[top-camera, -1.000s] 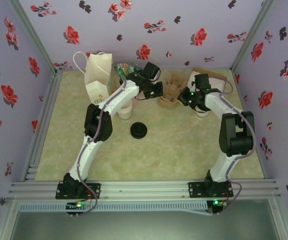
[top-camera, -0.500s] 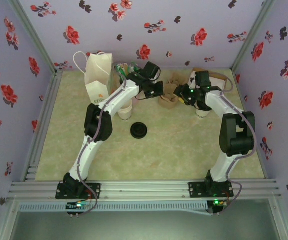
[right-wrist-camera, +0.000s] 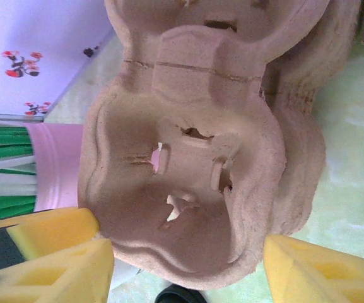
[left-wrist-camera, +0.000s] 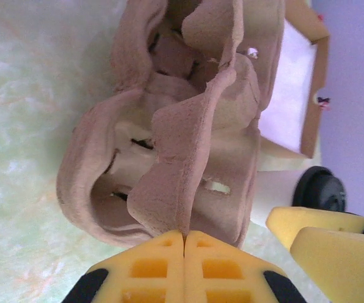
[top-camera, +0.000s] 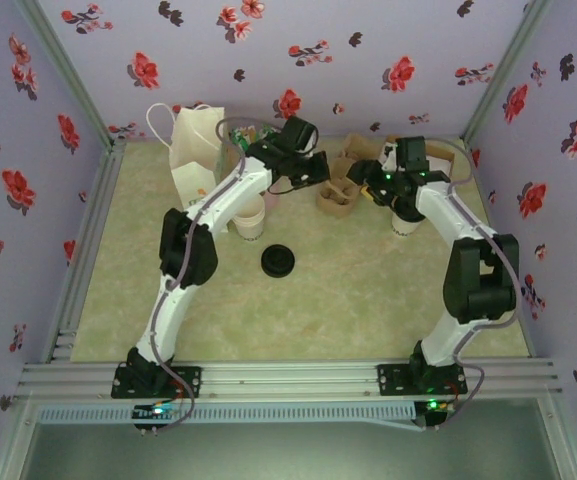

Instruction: Pack the takeout coffee

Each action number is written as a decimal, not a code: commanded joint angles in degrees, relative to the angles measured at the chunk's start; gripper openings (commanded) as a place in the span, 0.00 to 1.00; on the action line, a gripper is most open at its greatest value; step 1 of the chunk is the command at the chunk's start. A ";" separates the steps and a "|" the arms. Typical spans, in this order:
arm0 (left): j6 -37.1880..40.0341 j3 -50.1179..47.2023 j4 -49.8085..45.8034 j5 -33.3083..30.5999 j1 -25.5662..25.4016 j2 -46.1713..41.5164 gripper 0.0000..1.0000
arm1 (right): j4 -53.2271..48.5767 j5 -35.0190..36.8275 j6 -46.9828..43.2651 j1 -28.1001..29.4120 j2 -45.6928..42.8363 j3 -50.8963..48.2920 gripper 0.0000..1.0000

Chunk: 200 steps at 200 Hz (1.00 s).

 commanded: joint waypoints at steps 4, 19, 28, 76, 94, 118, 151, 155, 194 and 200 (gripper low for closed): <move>-1.53 -0.63 3.02 2.35 0.02 -3.55 0.00 | 2.25 -0.69 0.14 -0.37 -3.30 0.71 0.66; -1.53 -1.14 4.01 2.91 0.02 -4.15 0.00 | 2.54 -0.34 0.31 -0.45 -4.53 0.70 0.66; -1.31 -1.07 4.06 2.91 0.05 -4.47 0.00 | 2.69 0.08 0.40 -0.57 -5.23 0.61 0.66; 2.70 -1.89 2.24 0.36 0.65 -10.21 0.00 | 4.96 1.80 1.79 -2.91 -12.68 -0.79 0.67; 4.23 -2.62 1.31 -1.32 1.27 -13.75 0.00 | 5.52 3.14 1.80 -3.03 -15.91 -0.72 0.68; 6.14 -3.43 0.15 -3.25 2.11 -18.87 0.00 | 6.39 3.77 2.58 -3.02 -19.26 -0.89 0.70; 10.06 -4.81 -2.16 -8.55 3.09 -27.59 0.00 | 7.82 2.66 3.64 -2.72 -21.39 -1.76 0.70; 10.49 -5.18 -2.17 -9.08 3.31 -28.95 0.00 | 7.95 2.49 3.67 -2.63 -21.46 -1.89 0.70; 13.56 -10.80 -3.35 -14.49 5.86 -41.62 0.00 | 4.87 3.95 0.01 3.04 -19.53 0.52 0.68; 13.86 -12.10 -3.61 -15.44 6.25 -43.73 0.00 | 3.52 4.81 -1.37 4.57 -18.78 1.58 0.68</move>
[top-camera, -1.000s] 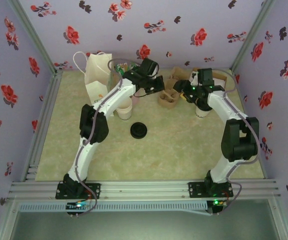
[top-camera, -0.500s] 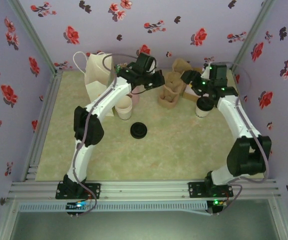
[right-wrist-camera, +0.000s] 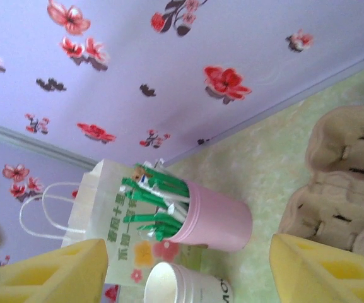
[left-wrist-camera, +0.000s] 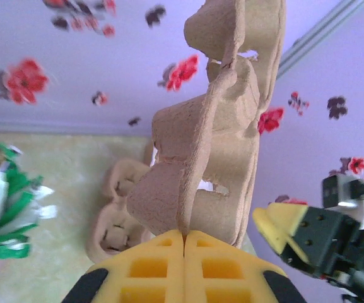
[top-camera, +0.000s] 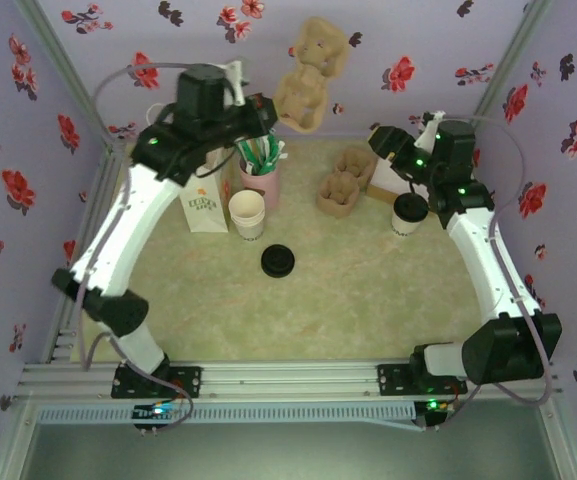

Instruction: Pack the takeout coffee

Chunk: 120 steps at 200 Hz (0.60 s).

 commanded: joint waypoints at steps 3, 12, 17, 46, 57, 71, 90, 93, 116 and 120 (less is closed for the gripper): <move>4.18 -4.30 -2.52 -6.20 1.75 -7.56 0.00 | -3.47 2.41 -4.28 5.59 2.38 2.91 0.68; 4.71 -6.33 -2.68 -7.98 2.34 -10.78 0.00 | -5.24 3.60 -5.62 8.24 3.77 4.85 0.68; 4.90 -7.56 -2.83 -9.06 2.69 -12.54 0.00 | -5.69 4.16 -6.02 9.48 4.56 5.76 0.68; 4.79 -14.80 -4.12 -12.80 6.07 -21.94 0.00 | -9.14 7.24 -6.92 17.22 10.88 12.19 0.68; 4.55 -17.00 -5.18 -13.04 7.58 -24.50 0.00 | -11.12 9.38 -7.76 20.04 13.59 15.40 0.68; 4.25 -19.40 -6.47 -13.36 9.32 -27.26 0.00 | -13.54 11.62 -8.24 23.48 17.24 19.59 0.68; 4.34 -22.31 -7.57 -14.40 10.76 -30.86 0.00 | -16.58 13.19 -8.20 26.93 22.35 25.95 0.67; 4.41 -22.59 -7.81 -14.66 10.94 -31.41 0.00 | -16.93 13.51 -8.28 27.55 23.07 26.91 0.67; 4.93 -25.16 -9.05 -18.57 12.37 -36.15 0.00 | -20.63 15.10 -8.22 31.59 29.23 35.07 0.66; 5.05 -25.57 -9.31 -19.18 12.46 -36.84 0.00 | -21.35 15.61 -8.20 32.21 30.38 36.59 0.66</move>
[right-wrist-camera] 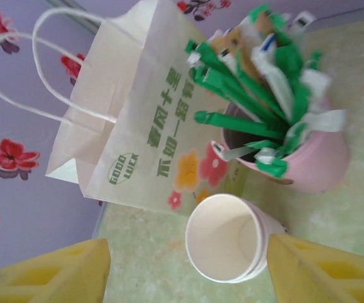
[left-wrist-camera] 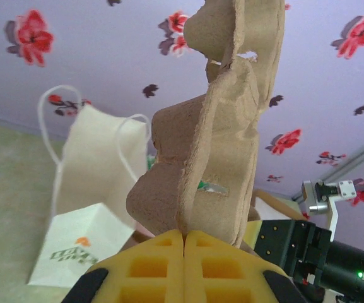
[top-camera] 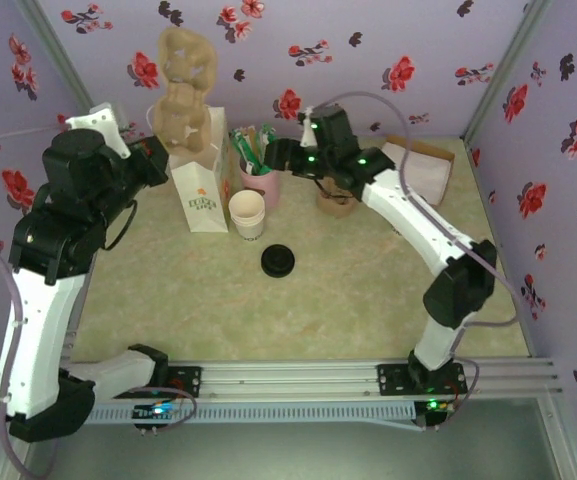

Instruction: Pack the takeout coffee

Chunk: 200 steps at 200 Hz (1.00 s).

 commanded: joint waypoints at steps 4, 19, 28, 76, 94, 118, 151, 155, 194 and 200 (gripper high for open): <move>1.75 -2.25 -2.48 -5.70 1.49 -4.88 0.00 | -6.39 4.43 -1.30 3.70 5.72 9.01 0.66; 2.35 -3.58 -3.03 -8.03 1.86 -7.32 0.00 | -9.84 6.01 -1.13 5.76 10.42 15.88 0.66; 2.83 -4.47 -3.10 -9.34 1.95 -8.75 0.00 | -11.96 6.25 -1.12 6.82 13.52 20.59 0.65; 5.26 -7.25 -4.69 -14.76 2.00 -14.61 0.00 | -17.55 9.01 -0.06 9.76 25.76 38.49 0.64; 6.21 -7.72 -4.91 -16.09 2.04 -16.10 0.00 | -18.22 8.65 0.47 9.85 29.20 42.85 0.62; 7.15 -8.14 -6.95 -17.21 2.04 -17.47 0.00 | -16.42 7.79 1.44 9.95 31.44 44.66 0.60; 8.03 -9.04 -7.37 -18.27 2.04 -18.76 0.00 | -14.55 9.40 1.57 10.75 32.82 46.31 0.55; 8.03 -9.19 -7.36 -18.35 2.04 -18.89 0.00 | -14.55 9.56 1.57 10.80 33.07 46.65 0.54; 8.30 -10.46 -6.97 -18.66 2.04 -19.52 0.00 | -15.35 10.46 1.98 10.83 35.59 49.47 0.48; 8.30 -10.60 -7.00 -18.73 2.04 -19.61 0.00 | -15.30 10.54 2.15 10.84 35.70 49.47 0.48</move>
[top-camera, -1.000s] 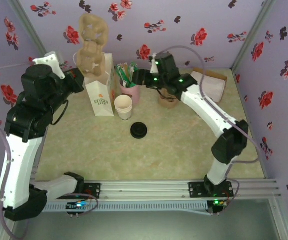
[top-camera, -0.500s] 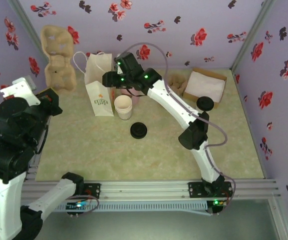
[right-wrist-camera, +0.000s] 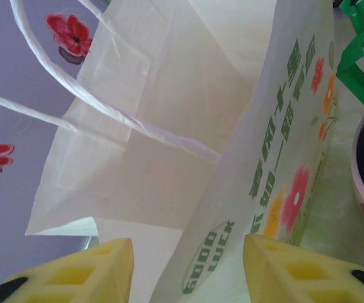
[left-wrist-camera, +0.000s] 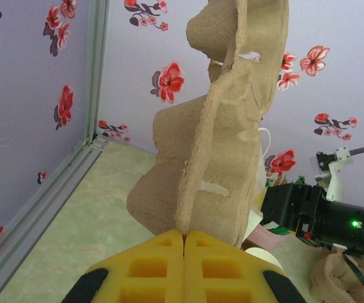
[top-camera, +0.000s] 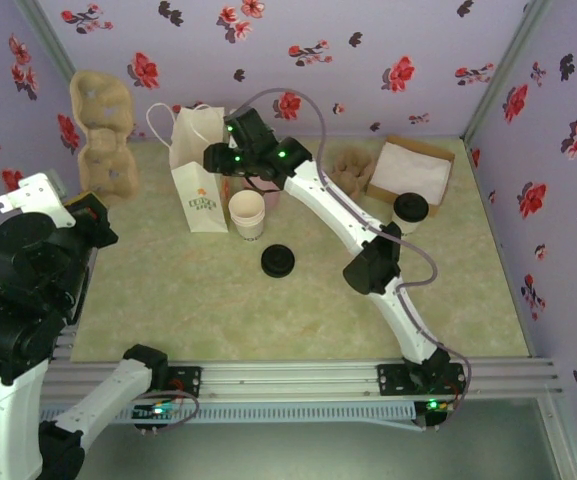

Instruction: Pack the takeout coffee

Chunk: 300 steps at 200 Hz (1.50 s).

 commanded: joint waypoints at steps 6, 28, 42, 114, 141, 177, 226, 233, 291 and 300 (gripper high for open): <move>1.41 -1.03 0.55 -1.81 0.45 -0.86 0.00 | 0.35 2.00 1.06 0.43 1.59 2.41 0.47; 1.41 -1.53 0.73 -1.89 0.42 -1.05 0.00 | -0.16 3.83 0.81 0.40 1.63 2.41 0.41; 1.33 -1.55 0.73 -1.88 0.45 -0.96 0.00 | -0.55 4.62 0.49 0.40 1.70 2.41 0.39; 1.15 -0.95 0.38 -1.86 0.45 -0.70 0.00 | -1.90 5.24 0.88 0.22 3.22 2.81 0.31; 1.25 -0.60 0.03 -2.07 0.47 -0.53 0.00 | -2.37 5.43 1.24 0.13 3.67 2.94 0.30; 1.50 0.06 -0.65 -2.75 0.40 0.00 0.00 | -3.17 5.50 2.06 -0.03 4.09 3.80 0.29; 1.85 0.57 -0.90 -3.48 0.45 0.25 0.00 | -3.52 3.26 2.37 -0.13 4.00 4.63 0.17; 1.94 0.72 -0.94 -3.49 0.45 0.33 0.00 | -3.51 2.94 2.46 -0.15 4.03 4.61 0.17; 1.60 1.84 -1.73 -3.57 0.45 1.07 0.00 | -2.67 0.59 2.49 -0.16 3.70 4.80 0.01; 1.50 2.11 -1.73 -3.63 0.40 1.31 0.00 | -2.09 -0.07 2.31 -0.10 3.48 4.79 0.00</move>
